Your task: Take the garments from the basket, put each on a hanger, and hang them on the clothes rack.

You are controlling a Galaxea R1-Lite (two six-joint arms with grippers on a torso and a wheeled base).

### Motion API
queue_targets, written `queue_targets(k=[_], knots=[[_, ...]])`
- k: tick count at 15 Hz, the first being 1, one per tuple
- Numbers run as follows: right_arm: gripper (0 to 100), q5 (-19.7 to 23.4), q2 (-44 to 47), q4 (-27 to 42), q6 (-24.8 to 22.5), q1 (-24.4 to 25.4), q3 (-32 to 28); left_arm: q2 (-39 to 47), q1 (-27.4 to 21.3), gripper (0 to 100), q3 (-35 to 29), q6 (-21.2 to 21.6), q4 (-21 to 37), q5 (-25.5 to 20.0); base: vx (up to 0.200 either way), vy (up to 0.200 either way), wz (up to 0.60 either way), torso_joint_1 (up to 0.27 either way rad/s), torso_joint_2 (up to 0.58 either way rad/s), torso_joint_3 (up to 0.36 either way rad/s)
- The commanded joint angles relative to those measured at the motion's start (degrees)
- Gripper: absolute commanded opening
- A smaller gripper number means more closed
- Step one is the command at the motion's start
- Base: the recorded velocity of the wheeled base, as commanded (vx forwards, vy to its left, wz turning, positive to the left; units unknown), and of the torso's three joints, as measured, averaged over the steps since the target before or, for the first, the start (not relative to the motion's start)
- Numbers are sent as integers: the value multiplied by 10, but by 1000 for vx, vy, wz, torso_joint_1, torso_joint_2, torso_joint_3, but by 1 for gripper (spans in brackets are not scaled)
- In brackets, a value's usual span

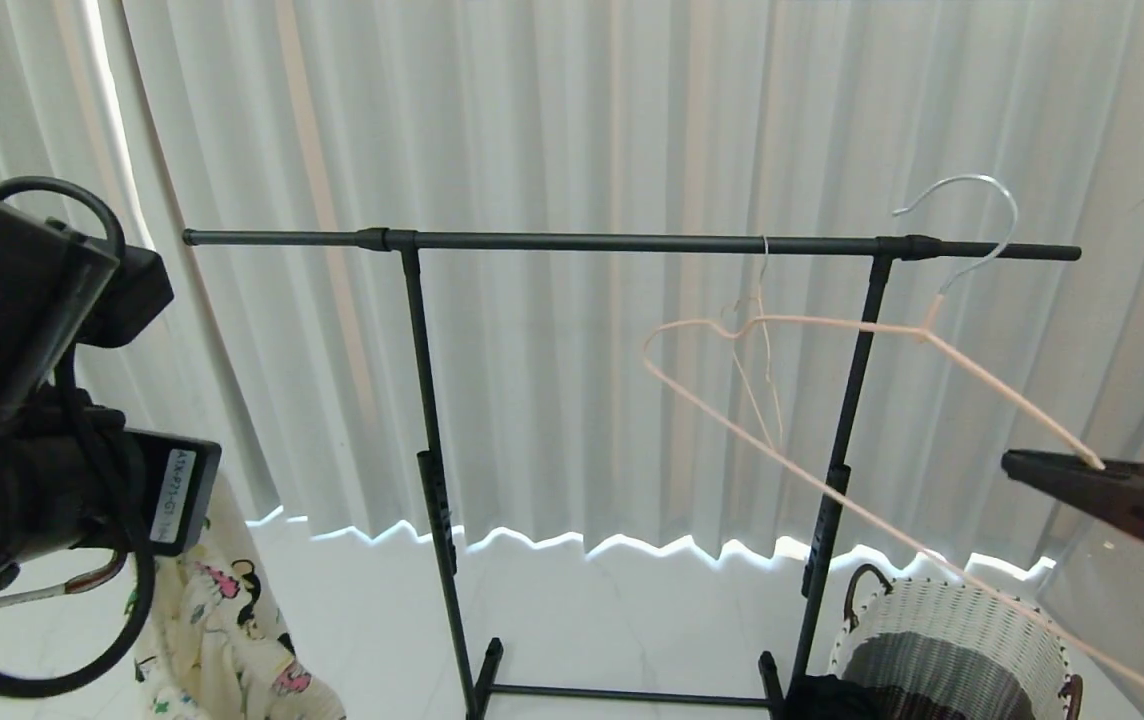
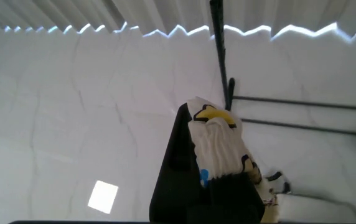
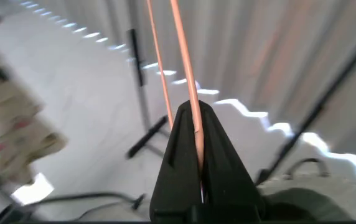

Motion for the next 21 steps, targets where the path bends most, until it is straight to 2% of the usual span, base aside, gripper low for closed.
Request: queue_targets(k=[1,3,7,12,16,18,21], knots=[[0,-1,25,-3,26,99,26,93,20,0,-72,-62,-8,-1,0,0,0,0,0,0],[0,-1,40,-17,41,147,23,146,28,0,-115,-96,-8,-1,0,0,0,0,0,0],[0,-3,103,-97,60,192,14,195,28,0,-171,-109,-9,-2,0,0,0,0,0,0],[0,0,129,-109,76,217,-19,243,35,0,-238,-136,-8,-3,0,0,0,0,0,0],[0,-1,141,-122,81,218,-25,251,48,0,-241,-137,-8,-3,0,0,0,0,0,0],[0,0,139,-121,81,219,-31,257,70,0,-241,-139,-8,-2,0,0,0,0,0,0],[0,0,153,-123,82,221,-32,255,68,0,-246,-145,-8,-1,0,0,0,0,0,0]])
